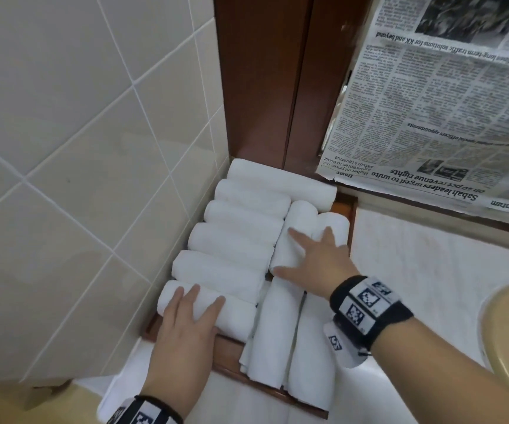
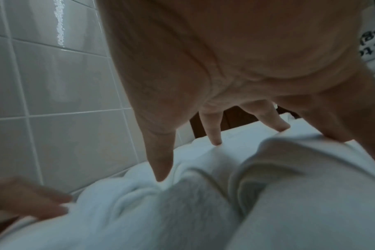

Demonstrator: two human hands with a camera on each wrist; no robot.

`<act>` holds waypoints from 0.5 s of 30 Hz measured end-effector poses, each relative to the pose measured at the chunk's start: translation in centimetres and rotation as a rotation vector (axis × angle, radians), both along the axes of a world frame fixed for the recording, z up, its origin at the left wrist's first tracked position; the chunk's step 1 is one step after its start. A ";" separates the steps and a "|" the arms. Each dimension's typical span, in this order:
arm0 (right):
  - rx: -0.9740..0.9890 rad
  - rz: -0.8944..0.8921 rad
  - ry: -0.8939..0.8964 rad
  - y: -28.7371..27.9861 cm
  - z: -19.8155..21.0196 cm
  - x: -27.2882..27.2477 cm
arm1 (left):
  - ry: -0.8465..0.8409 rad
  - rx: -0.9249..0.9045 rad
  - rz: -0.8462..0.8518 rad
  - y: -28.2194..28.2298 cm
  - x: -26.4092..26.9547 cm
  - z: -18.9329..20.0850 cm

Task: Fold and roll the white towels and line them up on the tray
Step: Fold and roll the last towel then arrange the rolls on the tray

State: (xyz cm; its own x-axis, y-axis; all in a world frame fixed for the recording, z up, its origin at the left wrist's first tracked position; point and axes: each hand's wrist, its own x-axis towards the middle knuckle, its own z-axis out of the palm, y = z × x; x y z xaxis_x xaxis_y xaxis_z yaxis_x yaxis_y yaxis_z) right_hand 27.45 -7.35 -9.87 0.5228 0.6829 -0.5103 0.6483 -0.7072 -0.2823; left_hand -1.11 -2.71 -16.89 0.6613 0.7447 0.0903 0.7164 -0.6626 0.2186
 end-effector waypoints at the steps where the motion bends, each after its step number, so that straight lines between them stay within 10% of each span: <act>1: -0.029 0.012 0.002 0.0 -0.4 -0.4 | 0.007 0.003 -0.003 0.2 0.3 0.0; 15: -0.053 0.058 -0.126 2.5 -1.9 0.9 | -0.001 0.027 -0.025 0.8 0.9 -0.4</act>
State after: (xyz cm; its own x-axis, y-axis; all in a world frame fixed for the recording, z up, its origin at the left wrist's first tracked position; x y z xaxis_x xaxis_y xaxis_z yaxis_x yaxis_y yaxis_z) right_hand 28.32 -4.81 -11.77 0.5454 0.6878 -0.4790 0.7167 -0.6790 -0.1590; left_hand -0.21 -1.87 -17.29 0.6798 0.7250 0.1108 0.6989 -0.6862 0.2014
